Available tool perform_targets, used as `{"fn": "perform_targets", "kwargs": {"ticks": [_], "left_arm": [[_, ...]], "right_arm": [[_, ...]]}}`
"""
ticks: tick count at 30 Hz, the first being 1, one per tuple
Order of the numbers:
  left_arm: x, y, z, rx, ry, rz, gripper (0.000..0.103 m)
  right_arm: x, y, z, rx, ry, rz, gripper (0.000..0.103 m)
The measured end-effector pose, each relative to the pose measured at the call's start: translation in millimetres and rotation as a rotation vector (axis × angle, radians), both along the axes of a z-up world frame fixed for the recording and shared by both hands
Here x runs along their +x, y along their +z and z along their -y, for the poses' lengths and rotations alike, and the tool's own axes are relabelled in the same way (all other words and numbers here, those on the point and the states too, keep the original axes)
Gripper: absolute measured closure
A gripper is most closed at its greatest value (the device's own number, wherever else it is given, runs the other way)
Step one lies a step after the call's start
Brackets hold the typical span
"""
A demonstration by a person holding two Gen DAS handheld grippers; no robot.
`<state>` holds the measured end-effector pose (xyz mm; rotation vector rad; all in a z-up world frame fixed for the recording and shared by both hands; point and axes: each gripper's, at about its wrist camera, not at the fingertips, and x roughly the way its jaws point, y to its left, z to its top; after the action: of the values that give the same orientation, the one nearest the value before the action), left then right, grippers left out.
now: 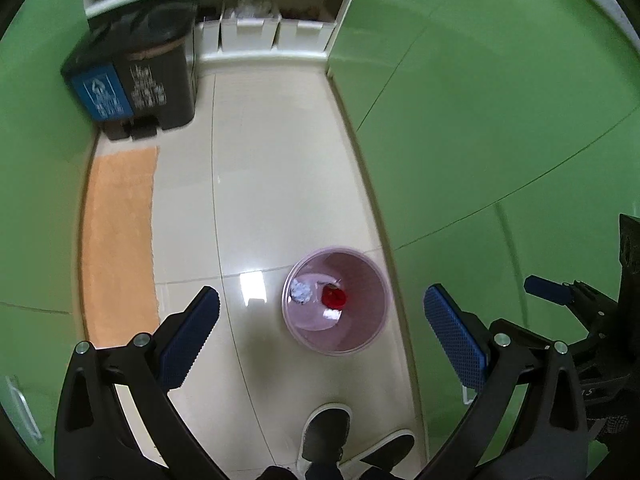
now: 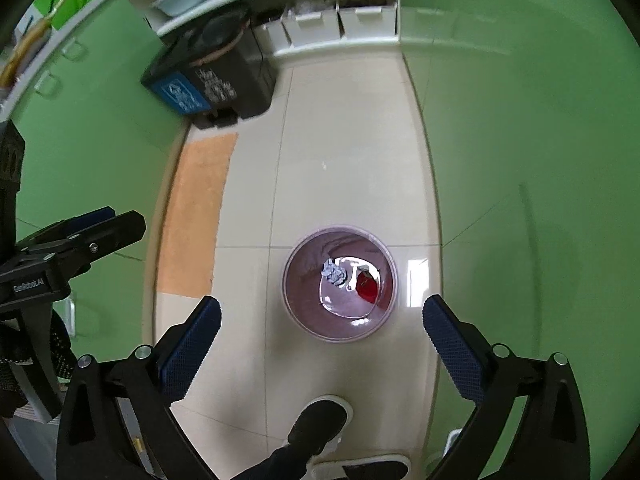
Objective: Collect trash
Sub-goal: 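Swing both tools back up toward the counter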
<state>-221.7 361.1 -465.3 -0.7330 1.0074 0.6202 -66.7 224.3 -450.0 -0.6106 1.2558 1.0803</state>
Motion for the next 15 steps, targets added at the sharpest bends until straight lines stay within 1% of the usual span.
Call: {"fn": "perform_targets", "kwargs": {"ticks": [3,5,7,8,10,13,15], "left_arm": [[0,42,6,0.020,-0.013,0.013,0.003],[-1,78,11,0.033,-0.020,0.028,0.003],[-1,116,20,0.060,-0.036,0.038,0.003],[0,132,23,0.071,-0.045,0.041,0.003],[2,172,33,0.103,-0.072,0.053,0.003],[9,217,46,0.125,-0.104,0.063,0.003],[13,244,56,0.156,-0.127,0.065,0.003]], "right_arm": [[0,53,10,0.035,-0.022,0.016,0.006],[-1,81,14,0.054,-0.027,0.030,0.006],[-1,124,21,0.091,-0.040,0.043,0.006],[-1,137,23,0.106,-0.046,0.040,0.006],[1,179,34,0.152,-0.066,0.030,0.006],[1,223,48,0.200,-0.086,0.019,0.006],[2,253,61,0.230,-0.102,0.035,0.006]]}}
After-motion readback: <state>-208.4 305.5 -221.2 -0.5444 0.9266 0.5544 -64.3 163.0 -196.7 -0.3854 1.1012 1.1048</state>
